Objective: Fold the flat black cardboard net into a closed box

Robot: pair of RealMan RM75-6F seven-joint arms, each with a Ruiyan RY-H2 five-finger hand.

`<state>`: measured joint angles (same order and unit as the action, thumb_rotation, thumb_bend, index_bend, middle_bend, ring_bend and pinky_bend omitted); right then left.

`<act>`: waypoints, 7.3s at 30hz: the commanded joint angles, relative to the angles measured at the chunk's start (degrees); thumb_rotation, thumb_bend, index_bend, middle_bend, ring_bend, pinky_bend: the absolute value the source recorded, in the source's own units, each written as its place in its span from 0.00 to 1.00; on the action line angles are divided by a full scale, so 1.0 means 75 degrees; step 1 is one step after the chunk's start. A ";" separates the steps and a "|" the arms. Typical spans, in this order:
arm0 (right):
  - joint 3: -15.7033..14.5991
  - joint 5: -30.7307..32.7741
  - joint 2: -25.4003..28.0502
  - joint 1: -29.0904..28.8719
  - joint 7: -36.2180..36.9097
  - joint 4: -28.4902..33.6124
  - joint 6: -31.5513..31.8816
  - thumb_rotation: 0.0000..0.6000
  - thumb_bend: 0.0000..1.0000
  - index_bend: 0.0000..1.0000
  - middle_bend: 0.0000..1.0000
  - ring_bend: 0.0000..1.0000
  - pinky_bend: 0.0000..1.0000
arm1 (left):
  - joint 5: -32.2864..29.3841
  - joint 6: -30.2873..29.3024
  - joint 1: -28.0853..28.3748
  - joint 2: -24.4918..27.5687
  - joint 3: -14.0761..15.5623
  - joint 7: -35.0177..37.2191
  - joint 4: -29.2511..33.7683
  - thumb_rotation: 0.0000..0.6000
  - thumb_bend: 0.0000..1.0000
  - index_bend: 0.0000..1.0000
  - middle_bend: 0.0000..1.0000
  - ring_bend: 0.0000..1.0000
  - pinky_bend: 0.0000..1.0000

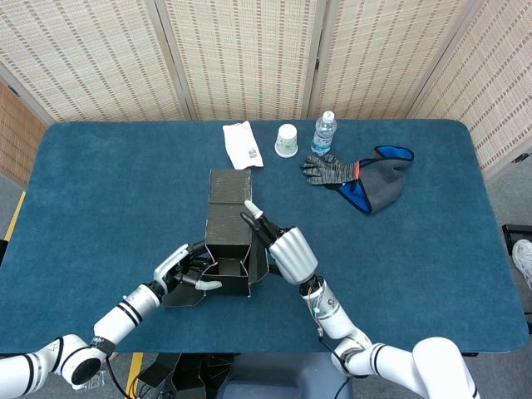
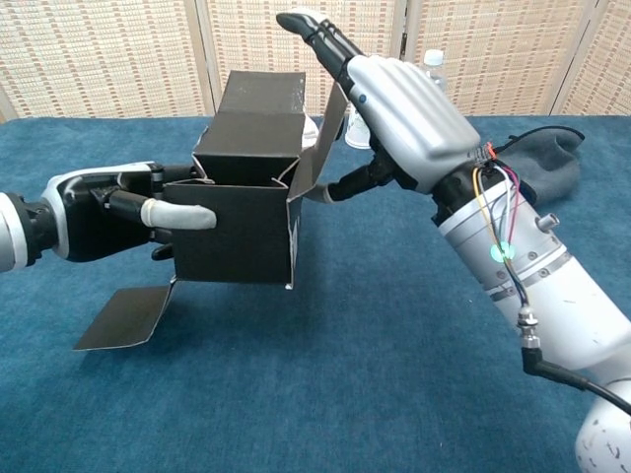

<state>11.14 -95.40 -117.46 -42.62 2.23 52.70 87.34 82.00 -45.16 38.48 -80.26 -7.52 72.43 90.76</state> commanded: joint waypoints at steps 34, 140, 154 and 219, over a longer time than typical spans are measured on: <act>-0.0471 -0.0788 0.0486 -0.0371 0.0268 -0.0088 -0.0076 1.00 0.00 0.17 0.18 0.62 1.00 | 0.0008 0.0008 0.0082 0.0049 0.0062 0.0052 -0.0012 1.00 0.11 0.27 0.27 0.58 0.77; -0.1716 -0.1088 0.1754 -0.2057 -0.0172 0.1008 -0.3689 1.00 0.18 0.21 0.24 0.73 1.00 | 0.1209 -0.0259 0.0585 -0.0420 0.1576 -0.0854 -0.1918 1.00 0.11 0.05 0.02 0.51 0.76; -0.1904 -0.1177 0.1944 -0.2178 -0.0174 0.1282 -0.3932 1.00 0.19 0.18 0.25 0.73 1.00 | 0.1383 -0.0225 0.0740 -0.0217 0.1811 -0.0686 -0.1770 1.00 0.11 0.00 0.00 0.48 0.75; -0.1910 -0.0988 0.2645 -0.2252 -0.0307 0.2147 -0.4387 1.00 0.41 0.76 0.71 0.82 1.00 | 0.1110 -0.0490 0.0690 -0.0078 0.1783 -0.1095 -0.1442 1.00 0.11 0.00 0.00 0.37 0.71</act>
<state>-3.21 -102.79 -97.69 -59.52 0.01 68.83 54.39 90.64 -48.66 43.80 -80.73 6.12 64.85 79.82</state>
